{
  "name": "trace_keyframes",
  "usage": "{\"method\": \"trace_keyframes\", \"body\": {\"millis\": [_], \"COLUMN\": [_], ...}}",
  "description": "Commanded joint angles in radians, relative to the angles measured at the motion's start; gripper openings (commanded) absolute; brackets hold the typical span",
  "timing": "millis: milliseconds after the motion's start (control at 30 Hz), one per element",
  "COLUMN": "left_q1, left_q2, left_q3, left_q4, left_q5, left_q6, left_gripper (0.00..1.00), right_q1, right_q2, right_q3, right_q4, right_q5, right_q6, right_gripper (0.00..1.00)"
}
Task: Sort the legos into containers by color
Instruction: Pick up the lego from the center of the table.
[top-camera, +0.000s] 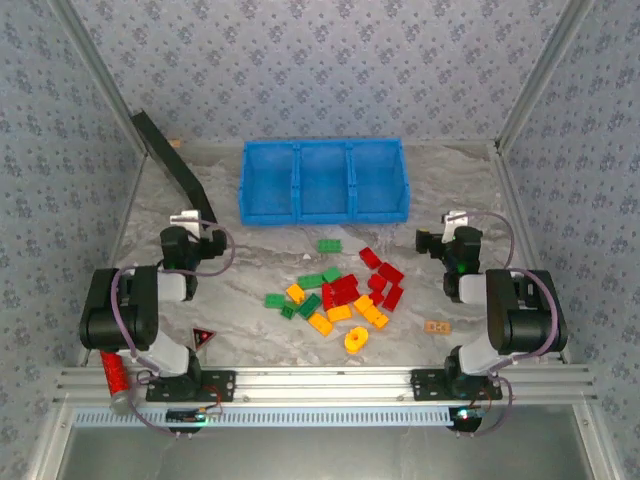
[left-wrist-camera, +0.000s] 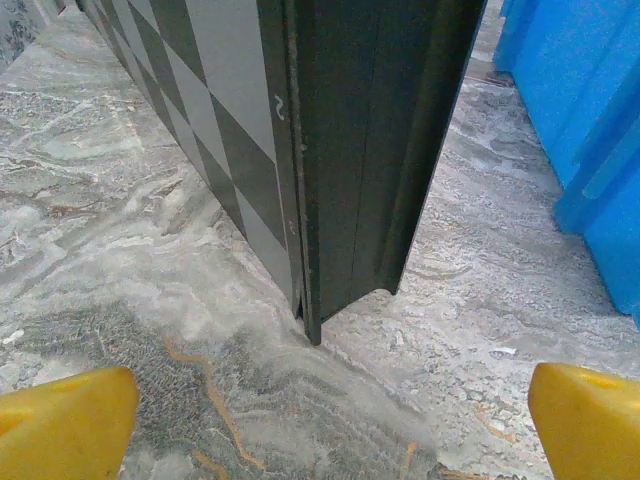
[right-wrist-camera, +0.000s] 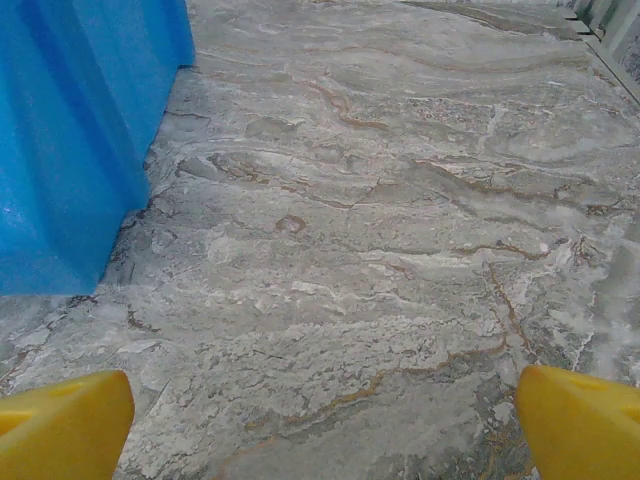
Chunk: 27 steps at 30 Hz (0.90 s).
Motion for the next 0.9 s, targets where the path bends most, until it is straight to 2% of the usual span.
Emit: {"method": "trace_keyframes", "body": {"millis": [0, 767, 867], "left_q1": [-0.002, -0.002, -0.003], "left_q2": [-0.009, -0.009, -0.009], "left_q3": [0.011, 0.011, 0.011], "left_q4": [0.027, 0.027, 0.027], "left_q5": [0.022, 0.022, 0.022], "left_q6": [0.005, 0.006, 0.006], "left_gripper": [1.0, 1.0, 1.0], "right_q1": [-0.002, -0.005, 0.011], "right_q2": [0.005, 0.003, -0.068], "right_q3": [0.018, 0.015, 0.021], "right_q4": [0.015, 0.019, -0.039], "right_q5": [-0.005, -0.008, 0.113], "right_q6": [0.007, 0.008, 0.036], "right_gripper": [1.0, 1.0, 1.0]}}
